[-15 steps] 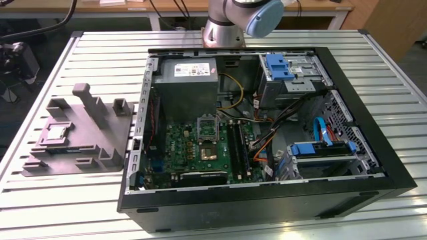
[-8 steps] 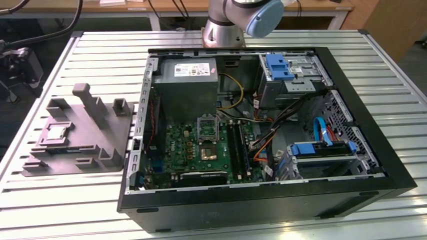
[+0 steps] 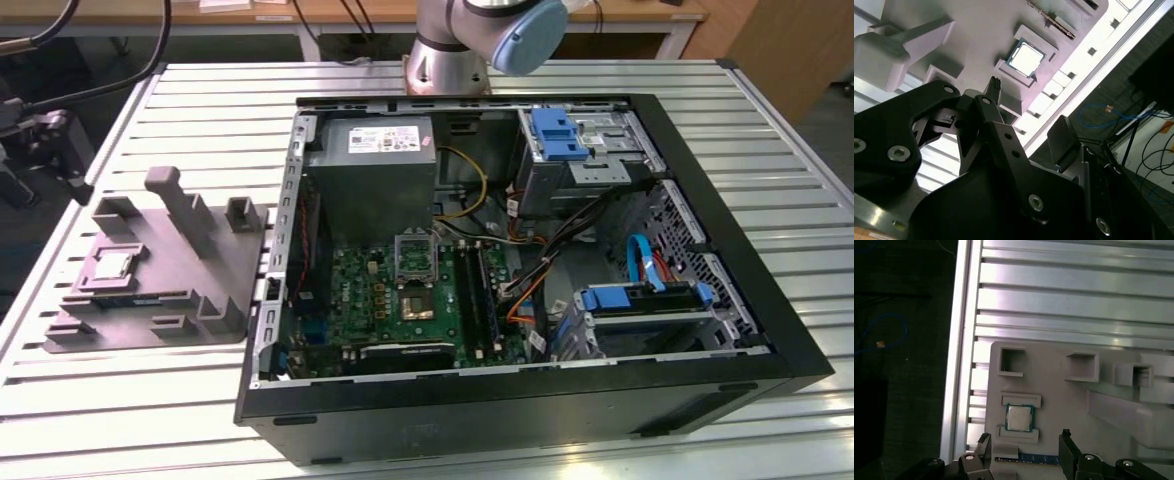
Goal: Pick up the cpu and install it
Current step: 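Pick up the cpu and move it towards the insertion slot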
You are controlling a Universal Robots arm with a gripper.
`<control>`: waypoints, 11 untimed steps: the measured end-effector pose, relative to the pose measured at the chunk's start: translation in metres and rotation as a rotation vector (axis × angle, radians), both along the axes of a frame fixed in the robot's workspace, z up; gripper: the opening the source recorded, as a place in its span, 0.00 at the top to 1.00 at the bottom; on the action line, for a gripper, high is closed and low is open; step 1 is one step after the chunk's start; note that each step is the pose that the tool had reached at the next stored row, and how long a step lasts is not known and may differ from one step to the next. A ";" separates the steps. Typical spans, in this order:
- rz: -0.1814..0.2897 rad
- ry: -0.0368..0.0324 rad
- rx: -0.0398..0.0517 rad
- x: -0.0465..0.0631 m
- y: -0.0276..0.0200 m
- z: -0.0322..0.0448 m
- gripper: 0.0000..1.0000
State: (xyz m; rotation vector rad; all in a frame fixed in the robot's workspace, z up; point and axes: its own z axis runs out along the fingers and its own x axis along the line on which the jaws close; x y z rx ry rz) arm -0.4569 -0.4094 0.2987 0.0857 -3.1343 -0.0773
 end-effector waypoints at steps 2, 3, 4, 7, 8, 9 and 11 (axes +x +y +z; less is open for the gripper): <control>-0.001 -0.0002 0.0001 0.000 0.0000 -0.0035 0.35; -0.001 -0.0001 0.0000 0.000 0.0000 -0.0047 0.35; -0.001 -0.0001 0.0000 0.000 0.0000 -0.0059 0.35; -0.001 0.0000 -0.0001 0.000 0.0000 -0.0097 0.35; -0.001 -0.0001 0.0000 0.000 0.0000 -0.0111 0.35; -0.001 0.0000 0.0000 0.000 0.0000 -0.0123 0.35; -0.001 -0.0001 0.0000 0.000 0.0000 -0.0147 0.35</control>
